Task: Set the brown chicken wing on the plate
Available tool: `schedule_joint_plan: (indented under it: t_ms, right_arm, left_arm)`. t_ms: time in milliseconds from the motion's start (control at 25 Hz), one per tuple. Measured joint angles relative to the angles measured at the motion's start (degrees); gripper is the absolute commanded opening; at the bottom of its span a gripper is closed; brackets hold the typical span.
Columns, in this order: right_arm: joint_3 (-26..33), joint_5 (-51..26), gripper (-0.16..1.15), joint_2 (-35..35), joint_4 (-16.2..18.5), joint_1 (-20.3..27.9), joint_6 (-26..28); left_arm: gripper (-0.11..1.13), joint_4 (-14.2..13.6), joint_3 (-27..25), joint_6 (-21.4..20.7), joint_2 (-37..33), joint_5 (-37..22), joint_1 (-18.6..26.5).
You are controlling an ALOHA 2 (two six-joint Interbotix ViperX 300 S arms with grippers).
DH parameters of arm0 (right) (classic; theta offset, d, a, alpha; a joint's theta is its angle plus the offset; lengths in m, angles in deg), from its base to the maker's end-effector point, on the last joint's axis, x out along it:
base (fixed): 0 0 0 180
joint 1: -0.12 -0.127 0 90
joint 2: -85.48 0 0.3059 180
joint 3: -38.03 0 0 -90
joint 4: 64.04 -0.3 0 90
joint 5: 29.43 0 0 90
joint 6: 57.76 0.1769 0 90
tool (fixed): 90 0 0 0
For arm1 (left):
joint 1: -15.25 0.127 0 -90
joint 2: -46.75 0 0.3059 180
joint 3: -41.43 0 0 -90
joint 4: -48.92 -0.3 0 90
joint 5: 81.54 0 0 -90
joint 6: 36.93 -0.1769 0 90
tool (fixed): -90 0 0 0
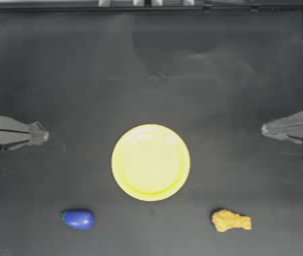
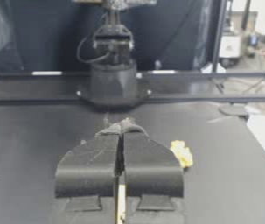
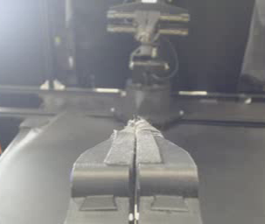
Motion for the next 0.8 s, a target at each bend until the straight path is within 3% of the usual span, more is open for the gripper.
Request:
schedule_joint_plan:
  t_ms: [40, 120, 360, 480, 640, 680, 720, 800]
  right_arm:
    - [-0.1, -0.1, -0.02, 0.0, 0.0, 0.1, 0.0]
    - [-0.1, 0.0, -0.01, -0.2, 0.3, 0.0, 0.1]
    - [-0.2, -0.1, 0.29, -0.2, 0.8, 0.1, 0.1]
    - [-0.2, -0.1, 0.58, -0.3, 1.0, 0.0, 0.0]
    - [-0.2, -0.1, 1.02, -0.3, 1.8, 0.0, 0.0]
    - [-0.2, -0.2, 1.08, -0.2, 1.8, 0.0, 0.0]
    - [-0.2, -0.4, 1.07, -0.2, 1.8, 0.1, 0.0]
    - [-0.2, -1.2, 1.00, -0.2, 1.8, 0.1, 0.0]
  left_arm:
    - [0.00, 0.0, 0.0, -0.1, -0.1, 0.0, -0.1]
    - [0.05, 0.0, 0.1, -0.1, -1.1, 0.0, -0.6]
    - [0.16, 0.0, 0.0, -0.4, -1.4, -0.3, -1.4]
    - [0.43, 0.0, 0.0, -0.4, -1.4, -0.3, -1.4]
    - [1.00, 0.0, 0.0, -0.4, -1.4, -1.1, -1.4]
    - [1.08, 0.0, 0.0, -0.4, -1.4, -1.3, -1.4]
    - [1.09, 0.0, 0.1, -0.4, -1.4, -1.5, -1.4]
    - [1.01, 0.0, 0.0, -0.4, -1.4, -2.1, -1.4]
